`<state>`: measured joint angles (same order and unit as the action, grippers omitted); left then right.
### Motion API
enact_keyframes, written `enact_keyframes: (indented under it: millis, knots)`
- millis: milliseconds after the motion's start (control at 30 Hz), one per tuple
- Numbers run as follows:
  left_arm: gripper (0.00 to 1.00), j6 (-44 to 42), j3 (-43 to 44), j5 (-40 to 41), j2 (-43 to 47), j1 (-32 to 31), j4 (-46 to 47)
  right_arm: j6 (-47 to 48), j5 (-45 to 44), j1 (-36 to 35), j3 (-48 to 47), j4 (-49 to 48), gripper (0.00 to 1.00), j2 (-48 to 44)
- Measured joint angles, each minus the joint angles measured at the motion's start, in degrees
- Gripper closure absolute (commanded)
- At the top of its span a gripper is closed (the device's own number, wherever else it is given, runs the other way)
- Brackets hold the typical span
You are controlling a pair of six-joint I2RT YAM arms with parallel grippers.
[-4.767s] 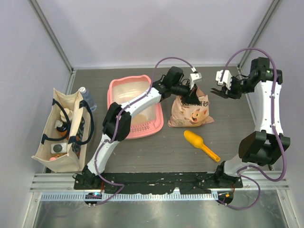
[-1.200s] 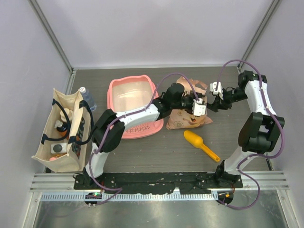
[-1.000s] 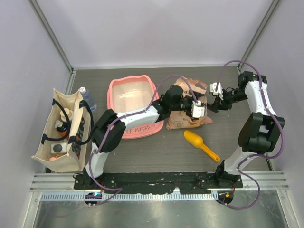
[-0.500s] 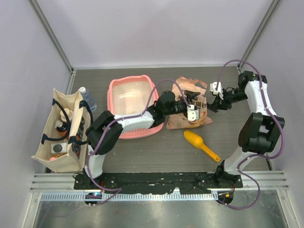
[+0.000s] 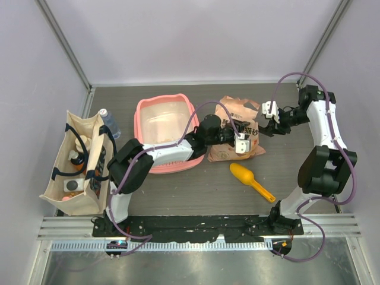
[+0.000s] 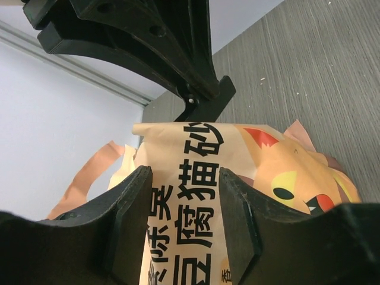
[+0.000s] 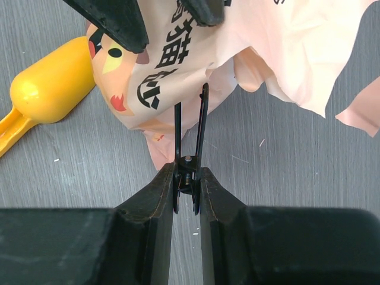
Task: Fill the litter box with clean litter
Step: Clamp the cat litter bag at the center of the board.
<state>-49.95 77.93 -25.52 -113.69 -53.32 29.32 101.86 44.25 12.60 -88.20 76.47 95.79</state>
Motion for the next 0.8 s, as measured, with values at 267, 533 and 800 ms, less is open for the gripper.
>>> enact_keyframes:
  millis: [267,533,800]
  knots:
    - [0.47,-0.5,4.5,2.3,-1.4,-0.4,-1.8,0.2,-1.7,-0.5,2.0,-0.2,0.99,-1.1]
    - [0.53,-0.4,8.5,1.9,-3.5,-0.3,-8.0,0.2,-2.3,-1.0,2.7,-0.7,0.98,-1.7]
    - [0.50,4.8,15.8,-1.1,-4.9,1.1,-18.7,0.5,-3.3,-1.0,3.4,-1.0,0.99,-4.5]
